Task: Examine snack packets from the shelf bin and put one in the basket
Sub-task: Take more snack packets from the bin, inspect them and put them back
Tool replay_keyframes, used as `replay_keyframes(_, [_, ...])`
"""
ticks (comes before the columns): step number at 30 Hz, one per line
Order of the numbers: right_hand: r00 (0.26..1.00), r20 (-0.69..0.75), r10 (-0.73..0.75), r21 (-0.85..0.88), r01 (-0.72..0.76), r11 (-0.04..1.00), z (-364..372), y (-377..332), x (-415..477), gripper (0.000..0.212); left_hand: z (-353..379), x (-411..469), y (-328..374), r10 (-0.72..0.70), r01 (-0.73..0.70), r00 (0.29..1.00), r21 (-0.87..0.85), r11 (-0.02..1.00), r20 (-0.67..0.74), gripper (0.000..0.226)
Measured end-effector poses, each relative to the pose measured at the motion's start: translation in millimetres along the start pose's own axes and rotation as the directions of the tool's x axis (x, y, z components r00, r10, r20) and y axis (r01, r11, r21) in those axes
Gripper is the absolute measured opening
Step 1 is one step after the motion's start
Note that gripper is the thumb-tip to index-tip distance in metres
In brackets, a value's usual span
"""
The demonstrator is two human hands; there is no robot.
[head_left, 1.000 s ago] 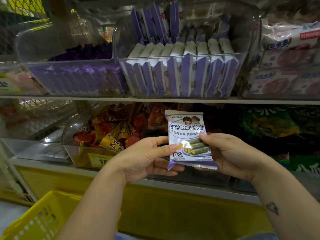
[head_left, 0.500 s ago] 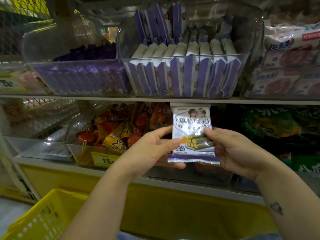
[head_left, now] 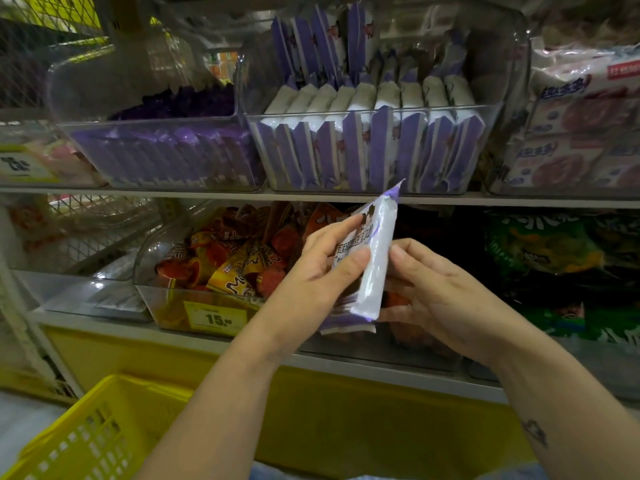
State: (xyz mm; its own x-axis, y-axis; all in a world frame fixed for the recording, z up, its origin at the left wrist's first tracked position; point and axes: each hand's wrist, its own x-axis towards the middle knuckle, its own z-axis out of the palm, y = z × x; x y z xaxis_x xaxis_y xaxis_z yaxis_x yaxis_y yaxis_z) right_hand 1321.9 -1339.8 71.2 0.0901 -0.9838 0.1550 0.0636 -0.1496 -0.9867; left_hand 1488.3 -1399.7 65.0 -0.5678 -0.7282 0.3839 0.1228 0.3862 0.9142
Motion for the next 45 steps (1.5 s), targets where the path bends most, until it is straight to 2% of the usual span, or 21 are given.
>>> replay_keyframes(3, [0.998, -0.067, -0.005, -0.033, 0.003, 0.999, 0.0, 2.4, 2.7, 0.046, -2.4, -2.6, 0.4, -0.087, 0.125, 0.986, -0.281, 0.951, 0.143, 0.060])
replay_keyframes(7, [0.992, -0.124, 0.026, 0.059, -0.018, 0.998, -1.5, 5.2, 6.9, 0.091, -3.7, -6.3, 1.4, -0.126, 0.256, 0.950, -0.480, 0.839, 0.286, 0.055])
replay_keyframes(9, [0.989, -0.144, 0.019, 0.119, -0.002, 0.993, -2.4, 4.7, 5.9, 0.103, -6.3, -7.3, 0.6, -0.116, 0.281, 0.937, -0.514, 0.811, 0.329, 0.056])
replay_keyframes(14, [0.973, -0.216, -0.077, -0.003, 0.078, 0.997, -8.9, 6.8, 5.2, 0.083, -11.9, -7.0, -2.1, -0.110, 0.280, 0.936, -0.519, 0.807, 0.334, 0.053])
replay_keyframes(17, [0.968, -0.191, -0.165, -0.077, 0.153, 0.985, -11.3, 5.6, 2.6, 0.063, -15.8, -4.9, -1.8, -0.089, 0.211, 0.962, -0.493, 0.844, 0.259, 0.048])
replay_keyframes(20, [0.950, -0.166, -0.265, -0.263, 0.216, 0.940, -8.3, 4.5, 1.4, 0.042, -16.1, -2.1, -2.2, -0.050, 0.060, 0.998, -0.383, 0.922, 0.036, 0.048])
replay_keyframes(22, [0.931, -0.151, -0.332, -0.390, 0.253, 0.885, -5.6, 4.3, 1.8, 0.042, -17.4, -1.5, -3.3, 0.046, -0.057, 0.994, -0.111, 0.992, -0.098, 0.048])
replay_keyframes(24, [0.915, -0.127, -0.382, -0.494, 0.276, 0.825, -1.9, 3.2, 0.6, 0.044, -18.6, -2.3, -3.4, 0.140, -0.119, 0.986, 0.203, 0.972, -0.095, 0.050])
replay_keyframes(25, [0.908, -0.109, -0.404, -0.535, 0.289, 0.794, 0.5, 2.2, -0.5, 0.044, -18.7, -2.6, -4.1, 0.160, -0.133, 0.985, 0.303, 0.944, -0.069, 0.050])
replay_keyframes(27, [0.896, -0.075, -0.437, -0.605, 0.308, 0.734, 4.7, 0.6, -1.7, 0.047, -18.0, -3.0, -5.1, 0.166, -0.144, 0.985, 0.343, 0.928, -0.036, 0.045])
replay_keyframes(30, [0.896, -0.082, -0.437, -0.630, 0.293, 0.719, 3.7, -1.6, -1.5, 0.065, -20.5, -2.3, -2.5, 0.132, -0.119, 0.990, 0.192, 0.974, -0.056, 0.030])
replay_keyframes(32, [0.904, -0.087, -0.418, -0.661, 0.261, 0.703, 0.5, -2.9, -1.9, 0.067, -23.6, -1.9, -2.3, 0.150, -0.135, 0.986, 0.165, 0.977, -0.077, 0.023])
replay_keyframes(36, [0.930, -0.085, -0.357, -0.667, 0.213, 0.714, -4.5, -2.7, -2.9, 0.057, -25.2, -1.8, -8.8, 0.144, -0.133, 0.983, 0.104, 0.986, -0.110, 0.017])
replay_keyframes(38, [0.930, -0.123, -0.347, -0.651, 0.188, 0.736, -12.7, -3.5, -3.9, 0.053, -29.6, -1.0, -11.8, 0.115, -0.123, 0.977, -0.039, 0.992, -0.178, 0.012])
replay_keyframes(41, [0.927, -0.165, -0.336, -0.603, 0.174, 0.778, -24.0, -4.5, -4.4, 0.037, -39.2, 0.5, -14.0, 0.053, -0.121, 0.964, -0.253, 0.960, -0.260, 0.017])
replay_keyframes(45, [0.909, -0.200, -0.366, -0.529, 0.214, 0.821, -23.3, -2.9, -4.4, 0.016, -42.8, 2.0, -16.8, -0.004, -0.115, 0.960, -0.408, 0.906, -0.281, 0.019])
